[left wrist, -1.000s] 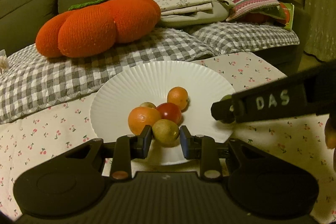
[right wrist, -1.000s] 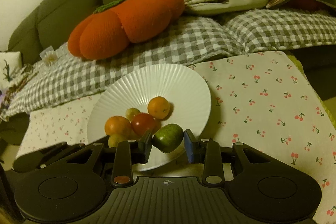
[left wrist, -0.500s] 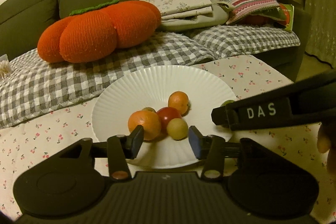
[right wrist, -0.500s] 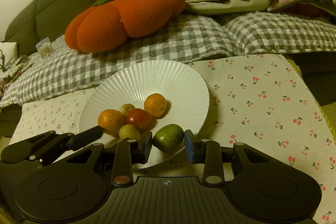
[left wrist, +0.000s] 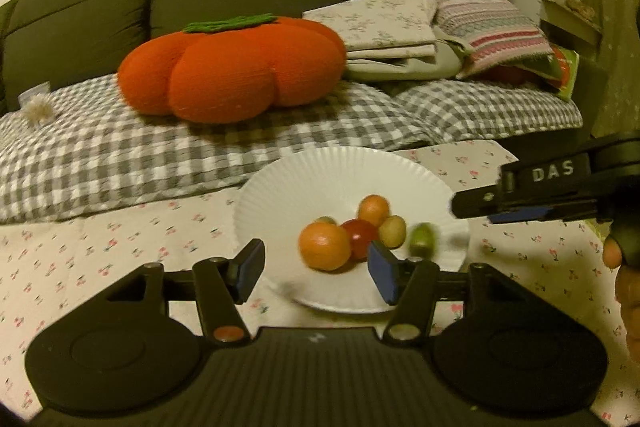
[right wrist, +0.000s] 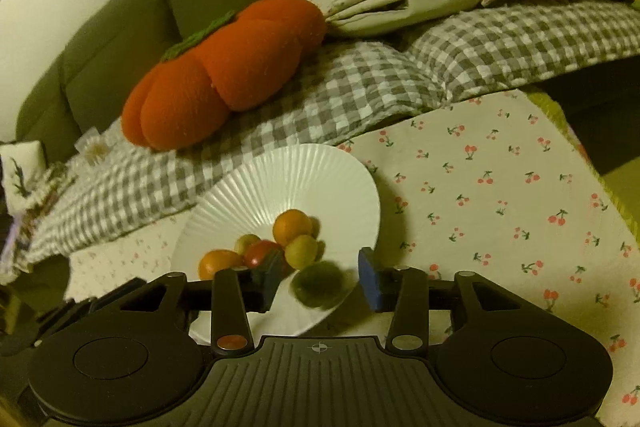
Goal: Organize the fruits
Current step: 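Move both tools back from the plate toward the remaining fruits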
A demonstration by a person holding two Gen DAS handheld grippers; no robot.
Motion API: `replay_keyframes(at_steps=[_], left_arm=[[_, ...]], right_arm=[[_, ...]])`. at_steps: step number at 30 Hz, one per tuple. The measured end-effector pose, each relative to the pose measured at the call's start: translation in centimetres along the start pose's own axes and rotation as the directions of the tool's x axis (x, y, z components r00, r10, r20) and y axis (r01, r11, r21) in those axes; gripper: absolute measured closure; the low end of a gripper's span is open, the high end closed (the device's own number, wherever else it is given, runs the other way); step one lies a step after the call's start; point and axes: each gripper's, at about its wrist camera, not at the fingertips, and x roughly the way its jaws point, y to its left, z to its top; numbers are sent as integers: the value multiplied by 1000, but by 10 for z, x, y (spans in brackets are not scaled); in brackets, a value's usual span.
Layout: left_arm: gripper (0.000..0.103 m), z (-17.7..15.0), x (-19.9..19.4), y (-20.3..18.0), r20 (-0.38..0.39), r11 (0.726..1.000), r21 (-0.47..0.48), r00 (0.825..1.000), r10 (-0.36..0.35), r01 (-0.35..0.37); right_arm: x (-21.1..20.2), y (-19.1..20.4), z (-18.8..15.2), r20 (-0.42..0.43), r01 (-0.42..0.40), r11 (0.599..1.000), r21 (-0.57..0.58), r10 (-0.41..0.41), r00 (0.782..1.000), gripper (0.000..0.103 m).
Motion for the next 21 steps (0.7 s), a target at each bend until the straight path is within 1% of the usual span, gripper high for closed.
replay_keyframes(at_steps=[4,6,9,11,14,17,21], left_arm=[[46,-1,-13,18,-12,998,-58,1000,9,-10],[46,0,-22,27,-17,996,-81,1000,26,-27],[46,-1,-36,40,-18,991,-123,999,43,-45],[46,-5,-43,46,-37,988,-147,998,50,-55],[46,-15,-52,51,-72,985,-160,996,57,-68],[46,-24,-59,52,-104,983,-166,992,66,-83],[46,-33,-68,53,-127,980,-179,990,64,-86]], right_arm=[[-4,-1,1,7,-1,1000,21,1,1000,61],[-8,0,1,7,-13,1000,29,12,1000,61],[-15,3,-1,11,-23,999,24,23,1000,61],[-20,6,-4,13,-31,999,18,30,999,61],[-29,13,-10,9,-35,999,0,35,999,61],[-36,22,-20,5,-27,999,-45,27,1000,61],[-47,32,-32,-2,-38,995,-91,38,999,61]])
